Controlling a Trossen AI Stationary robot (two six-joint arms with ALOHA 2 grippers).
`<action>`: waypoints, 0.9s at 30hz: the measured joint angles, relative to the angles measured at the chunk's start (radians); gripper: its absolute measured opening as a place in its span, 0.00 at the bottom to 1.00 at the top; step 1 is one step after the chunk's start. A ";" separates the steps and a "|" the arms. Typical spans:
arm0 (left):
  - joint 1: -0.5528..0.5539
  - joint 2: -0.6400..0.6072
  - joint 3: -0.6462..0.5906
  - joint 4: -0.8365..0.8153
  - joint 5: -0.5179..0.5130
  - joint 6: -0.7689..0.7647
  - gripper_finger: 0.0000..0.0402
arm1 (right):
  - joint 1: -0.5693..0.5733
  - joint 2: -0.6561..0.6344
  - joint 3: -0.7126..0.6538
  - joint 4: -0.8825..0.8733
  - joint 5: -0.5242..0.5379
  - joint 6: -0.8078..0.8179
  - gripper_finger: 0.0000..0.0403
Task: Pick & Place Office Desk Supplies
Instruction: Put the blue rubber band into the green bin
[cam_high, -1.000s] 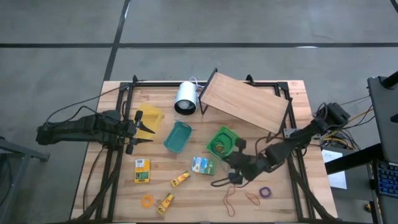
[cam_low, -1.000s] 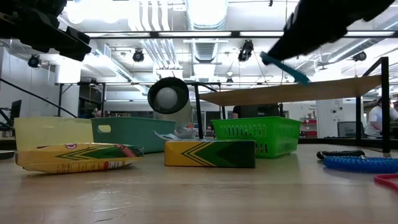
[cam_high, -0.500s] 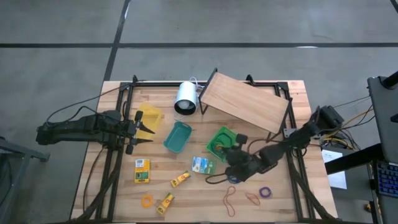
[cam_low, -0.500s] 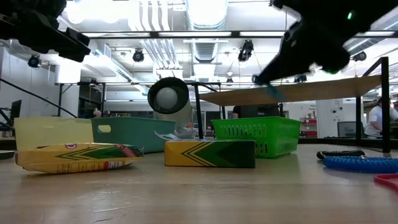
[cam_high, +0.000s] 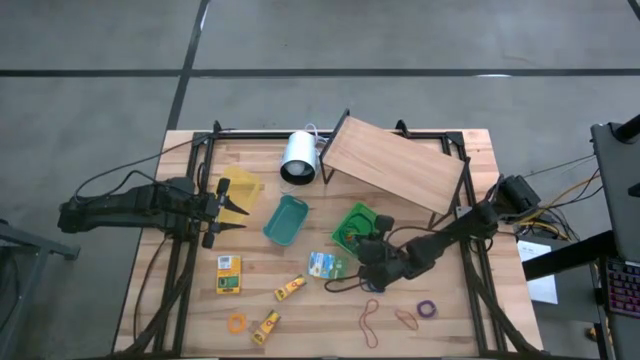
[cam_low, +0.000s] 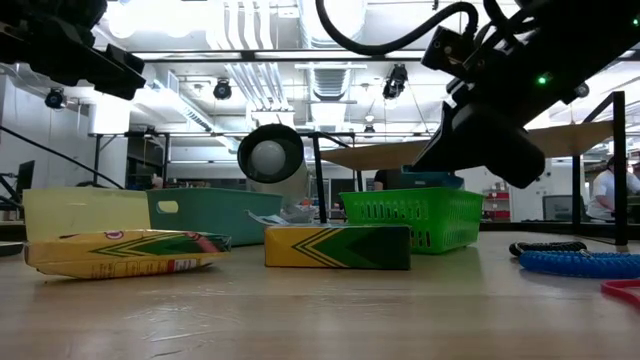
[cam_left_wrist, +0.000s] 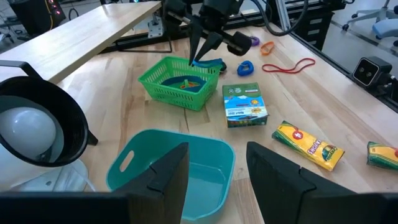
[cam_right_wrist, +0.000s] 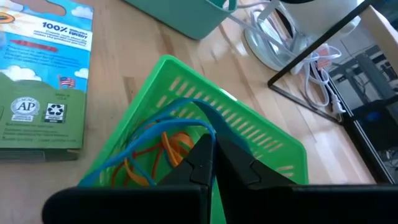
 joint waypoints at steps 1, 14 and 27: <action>0.000 0.000 0.000 0.000 0.000 0.000 0.41 | 0.000 -0.001 0.000 0.000 0.000 0.000 0.02; 0.000 0.000 0.000 0.000 0.000 0.000 0.41 | 0.001 -0.001 0.000 0.004 -0.001 0.009 0.02; 0.000 0.000 0.000 0.000 0.000 0.000 0.41 | -0.012 -0.003 0.001 0.005 0.000 0.114 0.14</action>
